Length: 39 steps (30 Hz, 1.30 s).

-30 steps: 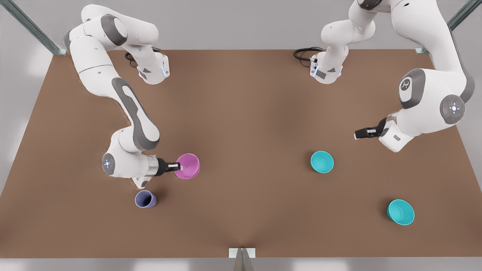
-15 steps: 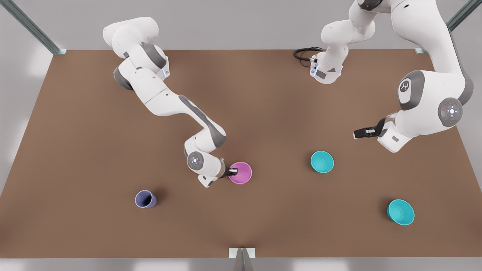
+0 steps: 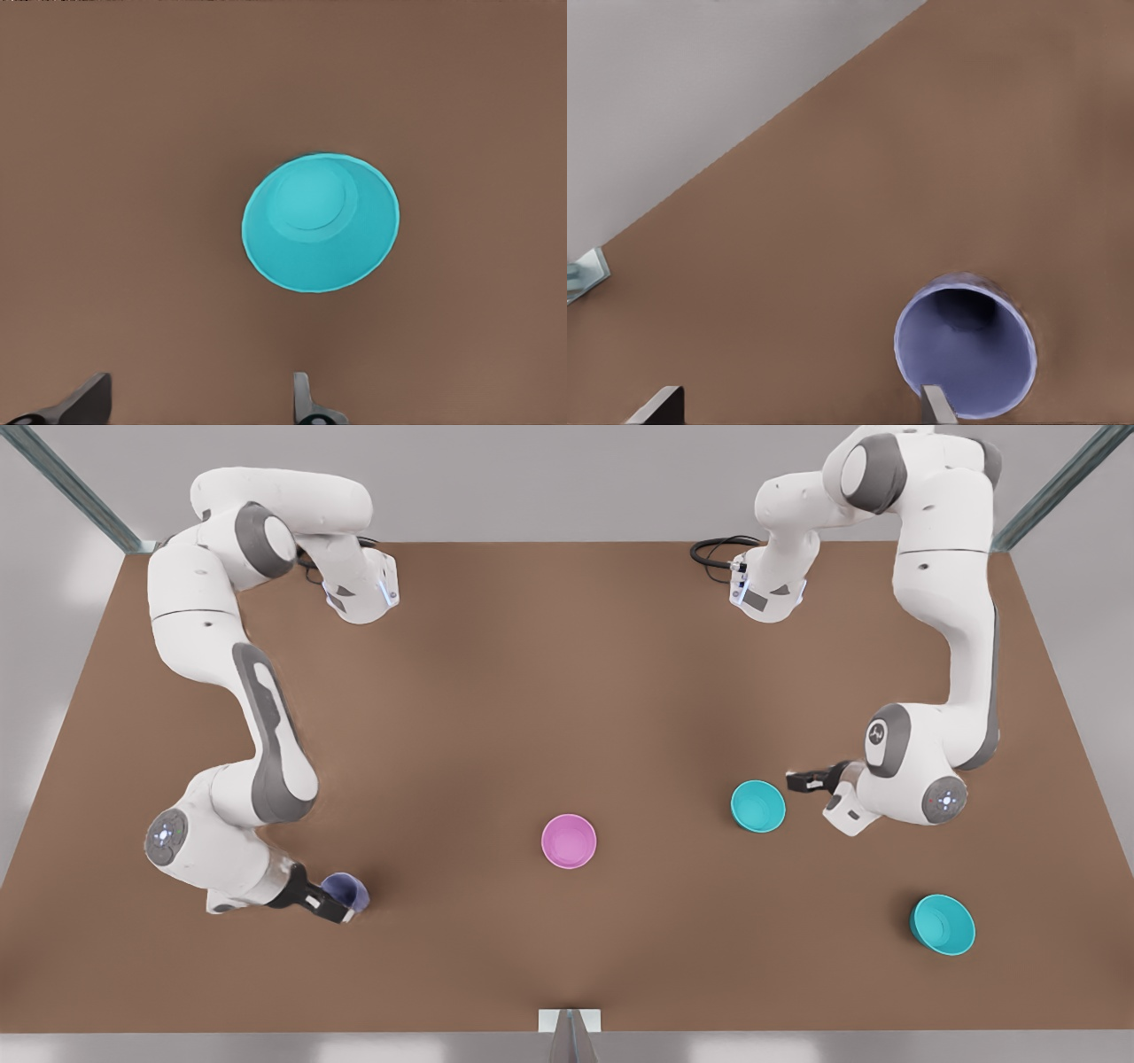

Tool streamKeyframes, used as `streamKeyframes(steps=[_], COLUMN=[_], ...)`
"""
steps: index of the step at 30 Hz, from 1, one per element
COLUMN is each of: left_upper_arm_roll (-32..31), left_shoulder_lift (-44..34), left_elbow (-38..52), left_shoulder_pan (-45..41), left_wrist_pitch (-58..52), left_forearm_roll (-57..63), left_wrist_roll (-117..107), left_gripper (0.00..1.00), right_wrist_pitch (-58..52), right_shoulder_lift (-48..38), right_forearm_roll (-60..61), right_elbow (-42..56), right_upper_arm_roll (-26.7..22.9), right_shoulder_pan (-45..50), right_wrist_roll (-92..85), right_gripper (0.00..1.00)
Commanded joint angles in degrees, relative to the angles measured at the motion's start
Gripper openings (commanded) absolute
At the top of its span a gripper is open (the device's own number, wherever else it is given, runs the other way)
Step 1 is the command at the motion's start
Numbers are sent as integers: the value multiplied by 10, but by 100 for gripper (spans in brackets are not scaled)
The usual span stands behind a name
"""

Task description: Stack the blue bowl on the pink bowl

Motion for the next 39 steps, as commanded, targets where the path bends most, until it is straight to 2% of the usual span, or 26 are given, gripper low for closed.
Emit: streamKeyframes(steps=[1, 5, 7, 10, 11, 12, 13, 14, 15, 18, 21, 23, 25, 26, 27, 29, 34, 39], left_upper_arm_roll=[8, 9, 9, 9, 9, 9, 9, 7, 5, 2, 2, 3, 13, 12, 12, 12, 15, 16], left_shoulder_lift=[14, 45, 54, 58, 61, 62, 61, 60, 59, 58, 52, 30, -29, -28, -10, 102, 241, 270], left_elbow=[-16, -58, -85, -90, -90, -90, -91, -91, -91, -90, -86, -72, -56, -39, 2, 212, 405, 413], left_shoulder_pan=[-7, -10, -11, -11, -11, -13, -14, -14, -14, -14, -13, -12, -52, -76, -109, -180, -276, -329], left_wrist_pitch=[152, 268, 309, 310, 310, 310, 309, 306, 304, 302, 299, 264, 241, 241, 225, 57, 57, 63], left_forearm_roll=[-26, -35, -54, -54, -55, -56, -57, -62, -76, -77, -91, -133, -129, -128, -113, -33, -40, -38], left_wrist_roll=[97, 115, 160, 161, 160, 159, 157, 149, 130, 117, 117, 110, -10, -69, -128, -282, -367, -414], left_gripper=[100, 100, 100, 100, 100, 86, 61, 32, 21, 21, 21, 21, 21, 21, 21, 21, 21, 21], right_wrist_pitch=[-226, -323, -355, -368, -370, -366, -368, -366, -366, -359, -354, -354, -354, -353, -349, -344, -332, -332], right_shoulder_lift=[-28, -209, -230, -234, -267, -301, -303, -288, -284, -272, -295, -296, -295, -296, -295, -295, -296, -300], right_forearm_roll=[-17, -95, -95, -101, -99, -93, -97, -93, -92, -56, -55, -54, -53, -53, -53, -52, -43, -41], right_elbow=[3, -2, 5, 5, -15, -48, -42, -38, -32, -28, -46, -47, -49, -54, -54, -56, -66, -72], right_upper_arm_roll=[2, 3, -2, -1, -77, -198, -196, -196, -196, -196, -190, -192, -192, -192, -192, -192, -192, -192], right_shoulder_pan=[-58, -61, -98, -107, -38, 76, 73, 73, 74, 79, 89, 89, 89, 89, 89, 88, 88, 88], right_wrist_roll=[-288, -321, -304, -304, -308, -313, -315, -315, -314, -307, -317, -316, -316, -315, -315, -315, -314, -314], right_gripper=[100, 100, 100, 100, 100, 100, 100, 100, 100, 100, 100, 100, 100, 100, 100, 100, 100, 100])
